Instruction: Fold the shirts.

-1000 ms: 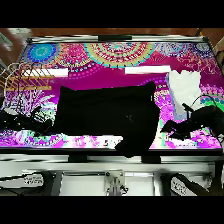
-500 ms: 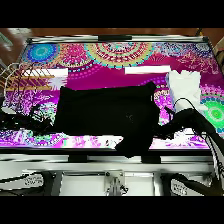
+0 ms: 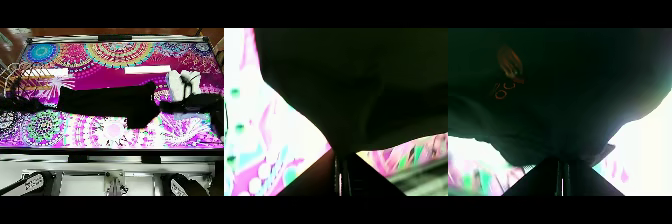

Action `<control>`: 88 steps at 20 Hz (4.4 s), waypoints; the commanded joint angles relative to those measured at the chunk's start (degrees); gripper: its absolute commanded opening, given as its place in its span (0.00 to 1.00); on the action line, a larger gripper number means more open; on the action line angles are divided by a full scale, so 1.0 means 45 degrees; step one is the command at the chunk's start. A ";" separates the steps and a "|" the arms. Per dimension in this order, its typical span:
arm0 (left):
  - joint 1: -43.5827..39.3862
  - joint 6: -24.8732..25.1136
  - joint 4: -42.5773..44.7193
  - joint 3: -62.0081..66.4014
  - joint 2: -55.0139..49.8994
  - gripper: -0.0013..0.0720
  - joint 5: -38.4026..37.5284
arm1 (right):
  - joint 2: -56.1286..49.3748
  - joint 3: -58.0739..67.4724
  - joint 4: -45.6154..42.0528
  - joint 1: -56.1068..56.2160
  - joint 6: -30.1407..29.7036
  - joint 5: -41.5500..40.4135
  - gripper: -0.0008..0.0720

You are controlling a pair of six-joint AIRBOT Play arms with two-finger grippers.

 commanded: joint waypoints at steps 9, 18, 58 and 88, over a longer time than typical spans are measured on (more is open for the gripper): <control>-0.0452 -0.2176 -0.0889 1.0268 0.5799 0.06 0.4677 | 0.3900 1.0652 -0.0631 0.0010 -0.0223 0.3449 0.10; -0.0452 -0.3954 0.2181 1.0205 0.6960 0.06 0.2827 | 0.4799 1.1098 -0.2346 0.0010 0.1491 0.1209 0.10; -0.1749 -0.2618 0.2006 0.7009 -0.8612 0.06 0.0350 | -1.0729 0.9758 -0.3419 0.1069 0.3745 -0.4600 0.10; -0.1486 -0.2939 0.2001 0.7951 -0.9826 0.06 -0.4056 | -1.0933 0.9214 -0.2735 0.0665 0.4269 -0.6149 0.18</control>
